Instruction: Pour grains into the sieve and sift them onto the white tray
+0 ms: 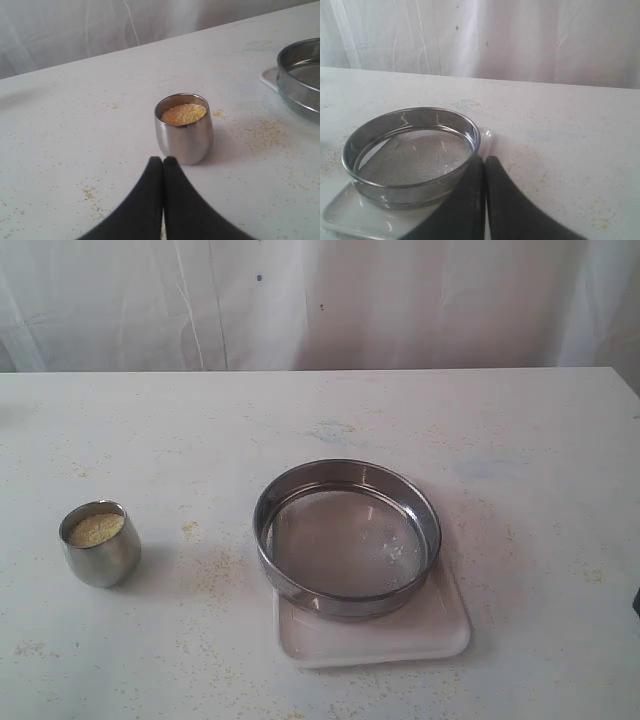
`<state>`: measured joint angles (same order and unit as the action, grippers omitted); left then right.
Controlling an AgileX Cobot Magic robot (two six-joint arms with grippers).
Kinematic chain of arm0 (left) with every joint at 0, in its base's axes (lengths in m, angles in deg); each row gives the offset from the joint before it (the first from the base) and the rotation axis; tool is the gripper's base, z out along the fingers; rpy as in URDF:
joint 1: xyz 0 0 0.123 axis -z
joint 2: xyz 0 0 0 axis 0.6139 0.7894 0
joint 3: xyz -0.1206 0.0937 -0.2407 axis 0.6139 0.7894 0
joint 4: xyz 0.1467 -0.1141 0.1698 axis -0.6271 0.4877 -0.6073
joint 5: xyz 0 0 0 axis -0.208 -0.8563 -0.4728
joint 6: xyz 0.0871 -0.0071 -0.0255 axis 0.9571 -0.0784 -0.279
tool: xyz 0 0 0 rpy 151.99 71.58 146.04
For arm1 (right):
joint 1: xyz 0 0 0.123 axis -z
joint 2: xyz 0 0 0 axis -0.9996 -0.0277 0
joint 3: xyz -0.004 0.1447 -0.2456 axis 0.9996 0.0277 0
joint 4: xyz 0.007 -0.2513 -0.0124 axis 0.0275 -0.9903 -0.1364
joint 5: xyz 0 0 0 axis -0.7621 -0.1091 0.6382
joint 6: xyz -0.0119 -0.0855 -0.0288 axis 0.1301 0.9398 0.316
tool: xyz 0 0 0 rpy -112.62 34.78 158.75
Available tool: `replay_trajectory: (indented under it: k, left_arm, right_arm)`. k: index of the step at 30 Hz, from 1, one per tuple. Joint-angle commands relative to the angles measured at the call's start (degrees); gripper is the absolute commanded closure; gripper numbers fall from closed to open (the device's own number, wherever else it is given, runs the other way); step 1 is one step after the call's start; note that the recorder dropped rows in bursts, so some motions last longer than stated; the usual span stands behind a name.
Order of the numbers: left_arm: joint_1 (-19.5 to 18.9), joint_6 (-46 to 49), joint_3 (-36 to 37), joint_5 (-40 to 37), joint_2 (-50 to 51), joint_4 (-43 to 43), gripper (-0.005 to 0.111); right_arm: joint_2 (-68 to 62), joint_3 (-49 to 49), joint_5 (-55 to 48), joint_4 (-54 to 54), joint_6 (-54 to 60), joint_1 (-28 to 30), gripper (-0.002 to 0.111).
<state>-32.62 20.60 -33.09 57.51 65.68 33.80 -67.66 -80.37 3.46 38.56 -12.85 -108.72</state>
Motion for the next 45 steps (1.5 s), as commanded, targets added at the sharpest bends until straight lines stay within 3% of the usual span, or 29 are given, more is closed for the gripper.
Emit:
replay_trajectory:
  k: [1,8,15,29,32,38,45]
  left_arm:
    - [0.05,0.00,0.10,-0.06,-0.30,0.13,0.107]
    - [0.05,-0.68,0.10,0.66,-0.30,1.37,0.107]
    - [0.05,-13.26,0.10,2.19,-0.30,10.00,0.107]
    - [0.05,-11.13,0.10,3.09,-0.30,11.91,0.107]
    - [0.05,-11.79,0.10,6.11,-0.30,12.65,0.096]
    - [0.05,-13.26,-5.07,8.70,-0.30,11.81,0.048]
    - [0.05,-12.99,-15.38,4.52,5.22,3.38,0.044]
  right_arm:
    - [0.39,0.26,0.43,-0.20,-0.16,0.31,0.108]
    - [0.39,0.26,0.43,-0.20,-0.16,0.31,0.108]
    - [0.39,0.26,0.43,-0.20,-0.16,0.31,0.108]
    - [0.39,0.26,0.43,-0.20,-0.16,0.31,0.108]
    - [0.39,0.26,0.43,-0.23,-0.27,0.31,0.108]
    - [0.39,0.26,0.43,-0.23,-0.27,0.31,0.108]
    - [0.39,0.26,0.43,-0.23,-0.27,0.31,0.108]
